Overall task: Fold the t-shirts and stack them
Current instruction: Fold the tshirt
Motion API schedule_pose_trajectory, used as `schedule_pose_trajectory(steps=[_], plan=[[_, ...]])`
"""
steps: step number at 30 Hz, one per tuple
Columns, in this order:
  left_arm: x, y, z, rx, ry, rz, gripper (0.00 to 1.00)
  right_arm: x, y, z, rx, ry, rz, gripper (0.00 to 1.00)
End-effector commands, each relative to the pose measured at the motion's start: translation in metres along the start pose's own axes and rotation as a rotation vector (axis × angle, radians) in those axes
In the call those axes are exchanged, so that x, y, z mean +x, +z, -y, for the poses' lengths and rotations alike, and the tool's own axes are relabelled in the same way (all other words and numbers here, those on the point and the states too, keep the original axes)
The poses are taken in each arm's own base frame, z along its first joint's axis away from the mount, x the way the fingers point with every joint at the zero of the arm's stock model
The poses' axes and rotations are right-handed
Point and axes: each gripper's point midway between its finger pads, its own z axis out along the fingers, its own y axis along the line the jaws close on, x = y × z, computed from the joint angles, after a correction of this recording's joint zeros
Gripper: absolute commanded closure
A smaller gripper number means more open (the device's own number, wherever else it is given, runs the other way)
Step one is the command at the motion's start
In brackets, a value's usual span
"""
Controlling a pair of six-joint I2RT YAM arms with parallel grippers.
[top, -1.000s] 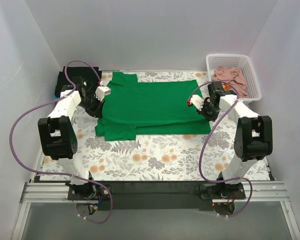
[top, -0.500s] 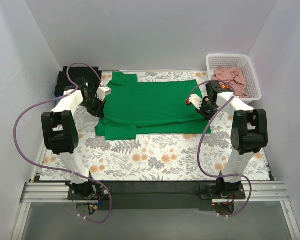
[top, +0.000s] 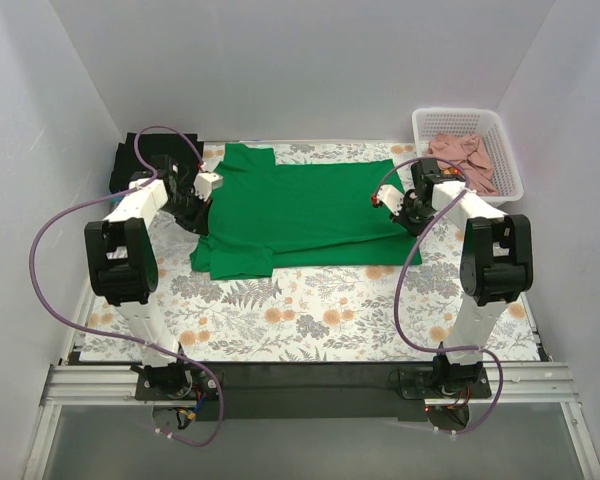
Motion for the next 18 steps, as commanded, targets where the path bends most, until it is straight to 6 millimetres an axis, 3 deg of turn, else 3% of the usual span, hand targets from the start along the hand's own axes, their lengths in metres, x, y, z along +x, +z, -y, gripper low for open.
schedule_pose_trajectory(steps=[1, 3, 4, 7, 9, 12, 15, 18], plan=[[-0.005, 0.001, -0.012, -0.035, -0.017, 0.013, 0.95, 0.001, 0.0, 0.01, 0.016, -0.018, -0.005, 0.99], [-0.009, -0.001, -0.014, -0.049, -0.035, 0.025, 0.75, 0.004, 0.0, 0.011, 0.024, -0.003, -0.023, 0.81], [-0.012, -0.004, -0.014, -0.05, -0.033, 0.041, 0.65, 0.005, -0.003, 0.012, 0.03, 0.001, -0.024, 0.62], [-0.02, -0.021, -0.01, -0.051, -0.093, 0.082, 0.58, -0.002, -0.021, 0.018, 0.071, 0.031, 0.0, 0.45], [-0.016, -0.033, -0.004, -0.032, -0.137, 0.095, 0.57, -0.011, -0.04, 0.017, 0.086, 0.067, 0.046, 0.43], [-0.001, -0.041, 0.007, -0.023, -0.193, 0.102, 0.55, -0.011, -0.054, -0.006, 0.029, 0.119, 0.075, 0.44], [0.022, -0.034, 0.02, -0.003, -0.232, 0.073, 0.52, -0.006, -0.052, -0.03, -0.026, 0.18, 0.08, 0.46], [0.035, -0.028, 0.02, -0.01, -0.26, 0.077, 0.48, 0.006, -0.045, -0.047, -0.056, 0.234, 0.049, 0.47]])
